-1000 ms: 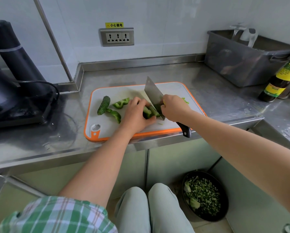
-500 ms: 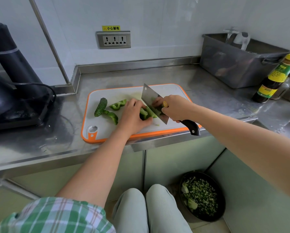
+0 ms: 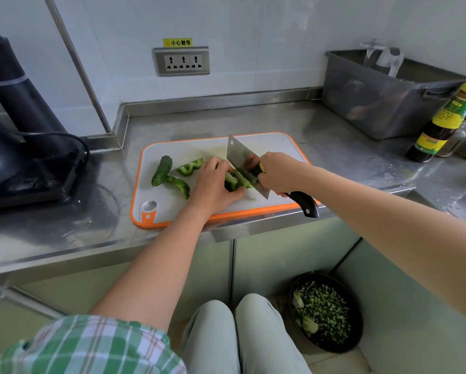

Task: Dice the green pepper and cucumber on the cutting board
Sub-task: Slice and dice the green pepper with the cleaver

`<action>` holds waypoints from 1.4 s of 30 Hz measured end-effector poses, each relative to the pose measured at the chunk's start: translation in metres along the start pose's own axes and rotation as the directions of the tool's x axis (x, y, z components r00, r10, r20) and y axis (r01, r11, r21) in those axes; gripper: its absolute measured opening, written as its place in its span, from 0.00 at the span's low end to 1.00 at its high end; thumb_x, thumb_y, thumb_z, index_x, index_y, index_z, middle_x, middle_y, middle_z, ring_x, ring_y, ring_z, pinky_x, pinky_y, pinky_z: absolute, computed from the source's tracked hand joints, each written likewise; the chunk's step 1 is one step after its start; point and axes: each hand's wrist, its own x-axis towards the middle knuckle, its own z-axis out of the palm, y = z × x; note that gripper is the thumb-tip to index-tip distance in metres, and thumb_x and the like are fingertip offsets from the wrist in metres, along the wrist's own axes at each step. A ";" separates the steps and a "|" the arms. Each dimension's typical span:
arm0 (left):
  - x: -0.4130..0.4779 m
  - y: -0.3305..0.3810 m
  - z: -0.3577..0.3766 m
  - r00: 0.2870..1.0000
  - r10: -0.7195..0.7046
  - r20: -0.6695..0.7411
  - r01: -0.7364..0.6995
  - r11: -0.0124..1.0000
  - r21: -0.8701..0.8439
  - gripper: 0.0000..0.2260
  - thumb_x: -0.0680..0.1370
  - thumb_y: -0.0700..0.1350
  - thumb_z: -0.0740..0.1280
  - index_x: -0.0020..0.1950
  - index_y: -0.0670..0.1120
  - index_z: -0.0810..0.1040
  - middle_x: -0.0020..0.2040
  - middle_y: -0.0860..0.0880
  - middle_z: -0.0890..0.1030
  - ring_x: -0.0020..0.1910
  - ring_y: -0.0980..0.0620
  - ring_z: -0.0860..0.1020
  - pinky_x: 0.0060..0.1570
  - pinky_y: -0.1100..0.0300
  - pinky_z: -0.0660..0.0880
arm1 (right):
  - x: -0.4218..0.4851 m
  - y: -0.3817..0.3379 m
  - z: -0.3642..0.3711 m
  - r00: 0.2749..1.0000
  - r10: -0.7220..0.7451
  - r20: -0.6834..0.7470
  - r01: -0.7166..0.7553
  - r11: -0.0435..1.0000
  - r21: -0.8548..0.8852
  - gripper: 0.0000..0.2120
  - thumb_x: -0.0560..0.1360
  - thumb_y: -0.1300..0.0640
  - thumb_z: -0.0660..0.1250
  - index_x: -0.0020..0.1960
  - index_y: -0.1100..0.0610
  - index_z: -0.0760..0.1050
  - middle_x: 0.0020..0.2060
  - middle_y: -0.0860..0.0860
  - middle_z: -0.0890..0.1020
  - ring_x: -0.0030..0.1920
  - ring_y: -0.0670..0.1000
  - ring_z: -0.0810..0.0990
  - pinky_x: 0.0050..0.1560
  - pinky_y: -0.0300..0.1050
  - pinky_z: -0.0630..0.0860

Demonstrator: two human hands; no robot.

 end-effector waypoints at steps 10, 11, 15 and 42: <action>-0.001 0.001 0.000 1.000 -0.004 -0.018 0.004 1.000 -0.008 0.18 0.67 0.51 0.75 0.51 0.43 0.76 0.49 0.47 0.72 0.52 0.46 0.69 0.48 0.60 0.64 | 0.012 -0.006 0.019 0.991 -0.006 -0.135 0.005 1.000 -0.010 0.03 0.76 0.63 0.57 0.49 0.58 0.65 0.37 0.53 0.70 0.29 0.52 0.69 0.26 0.41 0.61; -0.001 0.001 0.000 1.000 -0.004 -0.019 0.004 1.000 -0.009 0.19 0.67 0.51 0.75 0.52 0.43 0.76 0.49 0.46 0.72 0.53 0.45 0.69 0.49 0.59 0.65 | 0.014 -0.003 0.021 0.989 0.010 -0.150 -0.006 1.000 0.023 0.03 0.76 0.63 0.57 0.49 0.58 0.66 0.38 0.54 0.72 0.29 0.52 0.70 0.26 0.41 0.62; 0.000 0.000 -0.001 1.000 -0.007 -0.014 0.007 1.000 -0.003 0.20 0.67 0.51 0.75 0.53 0.43 0.75 0.52 0.46 0.73 0.54 0.44 0.70 0.53 0.57 0.66 | 0.015 0.006 0.024 0.980 0.069 -0.189 -0.036 0.985 0.170 0.02 0.78 0.62 0.55 0.48 0.61 0.65 0.38 0.57 0.74 0.27 0.54 0.73 0.25 0.41 0.66; 0.000 0.001 -0.001 1.000 -0.010 0.021 0.011 1.000 -0.004 0.17 0.67 0.50 0.75 0.50 0.45 0.75 0.50 0.49 0.72 0.53 0.46 0.70 0.47 0.63 0.60 | -0.001 0.000 0.001 1.000 0.009 0.020 -0.010 0.998 0.055 0.05 0.74 0.67 0.56 0.43 0.64 0.70 0.26 0.58 0.76 0.22 0.54 0.74 0.23 0.38 0.69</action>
